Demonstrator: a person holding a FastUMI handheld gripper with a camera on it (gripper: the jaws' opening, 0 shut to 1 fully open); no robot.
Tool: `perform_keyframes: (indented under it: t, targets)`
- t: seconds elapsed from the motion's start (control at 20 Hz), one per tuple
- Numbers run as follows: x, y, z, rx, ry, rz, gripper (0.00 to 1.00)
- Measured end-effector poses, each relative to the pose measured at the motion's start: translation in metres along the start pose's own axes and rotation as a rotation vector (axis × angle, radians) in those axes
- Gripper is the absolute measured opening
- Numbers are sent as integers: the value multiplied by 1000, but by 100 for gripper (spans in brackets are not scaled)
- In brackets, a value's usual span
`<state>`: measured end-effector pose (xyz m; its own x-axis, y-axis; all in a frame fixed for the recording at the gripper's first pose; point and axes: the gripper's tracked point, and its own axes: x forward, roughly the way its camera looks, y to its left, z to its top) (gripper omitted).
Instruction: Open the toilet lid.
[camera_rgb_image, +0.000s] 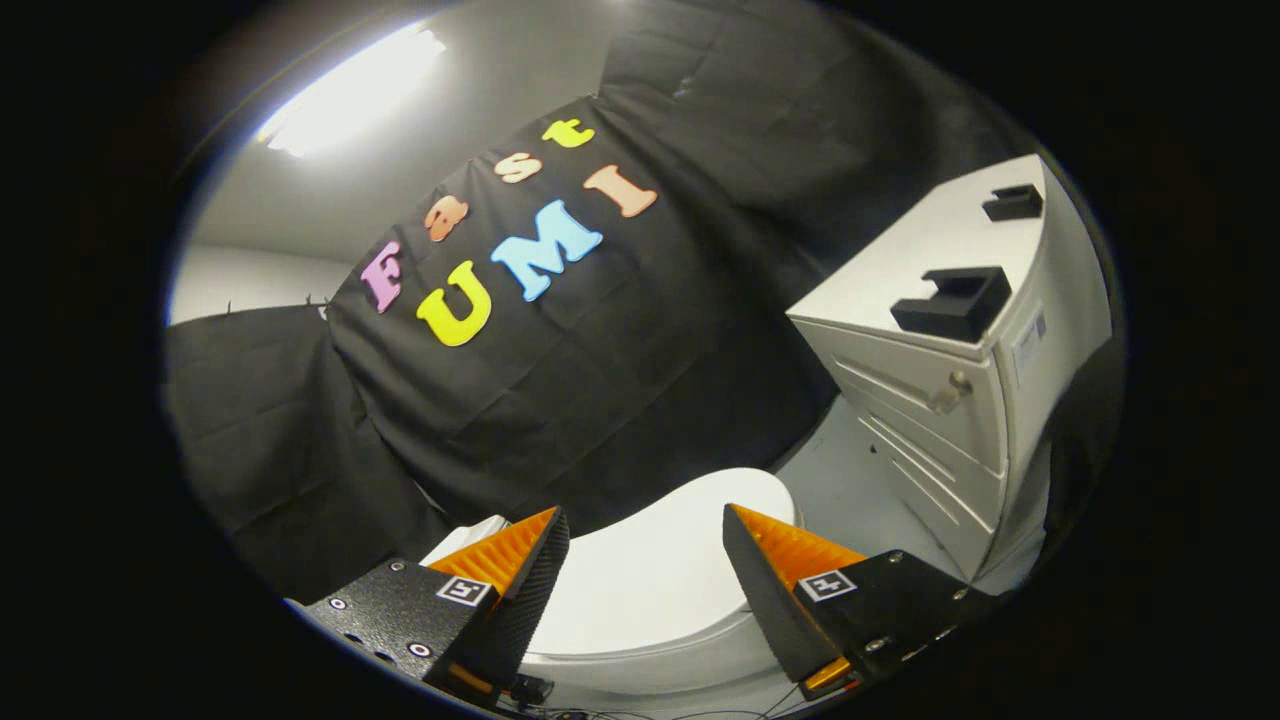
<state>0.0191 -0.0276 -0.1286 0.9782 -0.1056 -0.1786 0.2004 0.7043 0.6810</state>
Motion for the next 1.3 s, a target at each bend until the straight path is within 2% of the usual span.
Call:
perform_keyframes:
  t: [0.15, 0.8, 1.2, 1.3]
  targets:
    - [5, -24, -13, 81, 21, -57, 95]
    - [39, -86, -71, 435, 147, -195, 94]
    - [43, -111, -107, 562, 193, -266, 94]
    - [48, -116, -112, 600, 200, -276, 89]
